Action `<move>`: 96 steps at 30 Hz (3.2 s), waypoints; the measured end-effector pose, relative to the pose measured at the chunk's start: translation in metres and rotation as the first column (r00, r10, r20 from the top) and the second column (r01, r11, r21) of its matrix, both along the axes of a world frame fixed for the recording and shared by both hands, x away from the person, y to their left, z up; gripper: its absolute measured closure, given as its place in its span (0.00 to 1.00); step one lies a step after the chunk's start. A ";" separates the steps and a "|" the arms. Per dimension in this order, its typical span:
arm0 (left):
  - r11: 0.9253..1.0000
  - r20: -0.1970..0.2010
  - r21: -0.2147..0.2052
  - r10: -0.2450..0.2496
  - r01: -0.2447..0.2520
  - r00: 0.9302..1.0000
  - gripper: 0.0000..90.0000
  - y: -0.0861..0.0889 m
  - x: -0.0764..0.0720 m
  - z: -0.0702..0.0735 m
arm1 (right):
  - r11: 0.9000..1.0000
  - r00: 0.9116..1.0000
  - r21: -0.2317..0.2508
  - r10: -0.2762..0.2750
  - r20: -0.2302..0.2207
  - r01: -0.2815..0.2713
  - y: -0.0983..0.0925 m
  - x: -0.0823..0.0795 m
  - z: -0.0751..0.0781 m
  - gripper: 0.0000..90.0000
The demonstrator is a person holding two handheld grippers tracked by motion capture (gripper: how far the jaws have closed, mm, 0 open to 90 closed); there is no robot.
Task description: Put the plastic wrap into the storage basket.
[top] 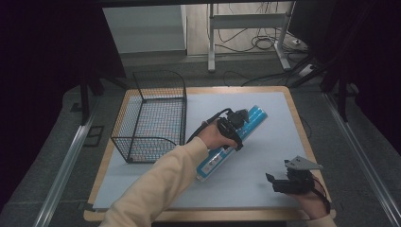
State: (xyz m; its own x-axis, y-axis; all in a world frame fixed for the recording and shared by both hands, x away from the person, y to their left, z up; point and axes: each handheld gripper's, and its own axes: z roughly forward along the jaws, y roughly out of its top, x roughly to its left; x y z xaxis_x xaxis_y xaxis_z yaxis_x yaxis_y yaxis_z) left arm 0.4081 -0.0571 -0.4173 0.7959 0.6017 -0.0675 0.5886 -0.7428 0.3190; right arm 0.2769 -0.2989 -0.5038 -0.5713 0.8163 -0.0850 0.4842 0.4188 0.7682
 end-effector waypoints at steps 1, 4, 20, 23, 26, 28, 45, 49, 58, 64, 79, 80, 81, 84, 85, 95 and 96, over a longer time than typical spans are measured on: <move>1.000 0.005 -0.003 0.002 -0.002 1.000 0.35 0.001 0.000 0.002 | 1.000 1.000 0.001 0.000 -0.001 0.000 0.000 0.000 0.000 0.14; 1.000 0.012 -0.002 0.000 0.000 1.000 0.35 0.004 0.000 0.008 | 1.000 1.000 0.000 0.003 -0.002 -0.003 0.000 0.000 0.000 0.14; 1.000 0.051 -0.004 0.006 -0.006 0.999 0.35 0.016 0.000 0.028 | 1.000 1.000 0.003 0.002 -0.002 -0.002 0.000 0.000 0.001 0.14; 1.000 0.049 -0.019 0.007 -0.006 0.999 0.35 0.019 0.002 0.035 | 1.000 1.000 0.004 0.002 -0.002 -0.002 0.000 0.000 0.001 0.14; 1.000 0.060 -0.017 0.011 -0.010 0.998 0.35 0.020 0.003 0.039 | 1.000 1.000 0.004 0.002 -0.001 -0.002 0.000 0.000 0.001 0.14; 1.000 0.082 -0.015 0.014 -0.013 0.997 0.35 0.022 0.004 0.045 | 1.000 1.000 0.003 0.004 0.001 -0.004 0.000 0.000 0.001 0.14; 0.998 0.117 -0.040 0.056 -0.052 0.992 0.35 0.039 0.012 0.065 | 1.000 1.000 0.006 0.004 -0.008 -0.004 0.001 -0.001 0.000 0.14; 0.997 0.124 -0.049 0.067 -0.061 0.990 0.35 0.042 0.014 0.072 | 1.000 1.000 0.006 0.004 -0.007 -0.004 0.001 0.000 0.000 0.14; 0.996 0.146 -0.044 0.087 -0.081 0.986 0.35 0.050 0.019 0.092 | 1.000 1.000 0.010 0.003 -0.005 -0.003 0.001 -0.001 0.001 0.14; 0.994 0.165 -0.043 0.105 -0.099 0.981 0.35 0.056 0.021 0.101 | 1.000 1.000 0.007 0.003 -0.008 -0.003 0.001 -0.001 0.001 0.14; 0.992 0.174 -0.024 0.125 -0.123 0.977 0.36 0.065 0.035 0.113 | 1.000 1.000 0.010 0.006 -0.012 -0.006 0.000 0.000 0.001 0.14; 0.992 0.177 -0.025 0.126 -0.124 0.976 0.35 0.066 0.037 0.117 | 1.000 1.000 0.010 0.006 -0.012 -0.006 0.000 0.000 0.001 0.14; 0.991 0.178 -0.028 0.131 -0.128 0.975 0.35 0.067 0.038 0.120 | 1.000 1.000 0.010 0.006 -0.012 -0.006 0.001 0.000 0.001 0.14; 0.990 0.191 -0.032 0.141 -0.137 0.971 0.35 0.070 0.041 0.129 | 1.000 1.000 0.008 0.007 -0.014 -0.007 0.001 0.000 0.001 0.14; 0.990 0.196 -0.026 0.139 -0.136 0.971 0.35 0.072 0.042 0.132 | 1.000 1.000 0.008 0.007 -0.013 -0.007 0.001 0.000 0.001 0.14; 0.984 0.230 -0.020 0.175 -0.175 0.957 0.35 0.095 0.044 0.142 | 1.000 1.000 0.004 0.007 -0.013 -0.007 0.000 0.000 0.001 0.14; 0.985 0.230 -0.019 0.173 -0.173 0.958 0.36 0.097 0.043 0.143 | 1.000 1.000 0.004 0.009 -0.013 -0.009 0.000 0.000 0.001 0.14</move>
